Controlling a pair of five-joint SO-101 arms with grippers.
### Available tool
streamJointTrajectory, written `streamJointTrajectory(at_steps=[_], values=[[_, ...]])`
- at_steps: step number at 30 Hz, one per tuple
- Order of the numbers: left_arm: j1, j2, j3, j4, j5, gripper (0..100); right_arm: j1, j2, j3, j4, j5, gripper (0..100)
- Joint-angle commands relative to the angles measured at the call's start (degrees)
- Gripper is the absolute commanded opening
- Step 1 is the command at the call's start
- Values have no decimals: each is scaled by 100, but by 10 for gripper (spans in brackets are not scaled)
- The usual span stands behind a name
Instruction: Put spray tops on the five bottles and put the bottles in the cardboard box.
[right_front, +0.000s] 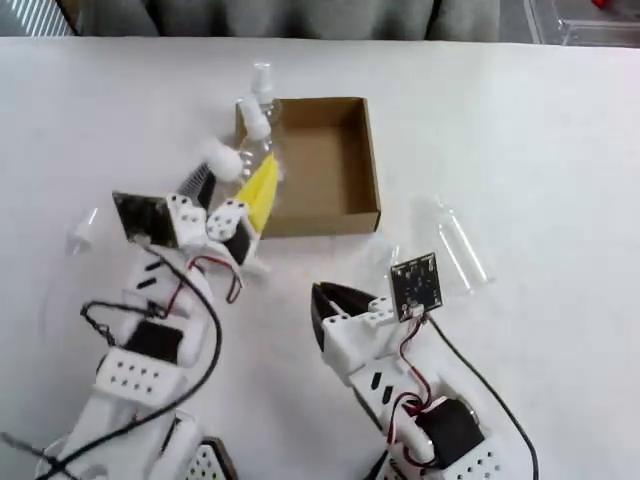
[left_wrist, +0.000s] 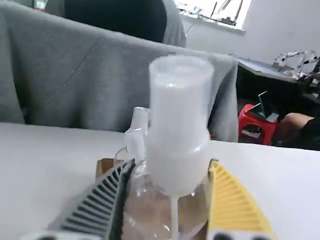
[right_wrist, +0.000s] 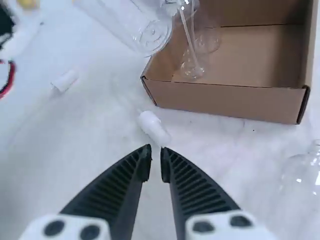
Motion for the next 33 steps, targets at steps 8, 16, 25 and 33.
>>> streamJointTrajectory(at_steps=[8, 16, 25, 33], values=[[-163, 2343, -563, -2127, -97, 21, -22, -40, -316, 31, 18, 17], [-163, 2941, -668, -2664, -97, 21, -22, -40, -308, 31, 18, 17], [-171, 3767, -1055, -2664, -97, 21, -22, -40, -299, 31, 18, 17], [-233, 3908, -1037, -2673, -97, 21, -22, -40, -299, 31, 18, 17]])
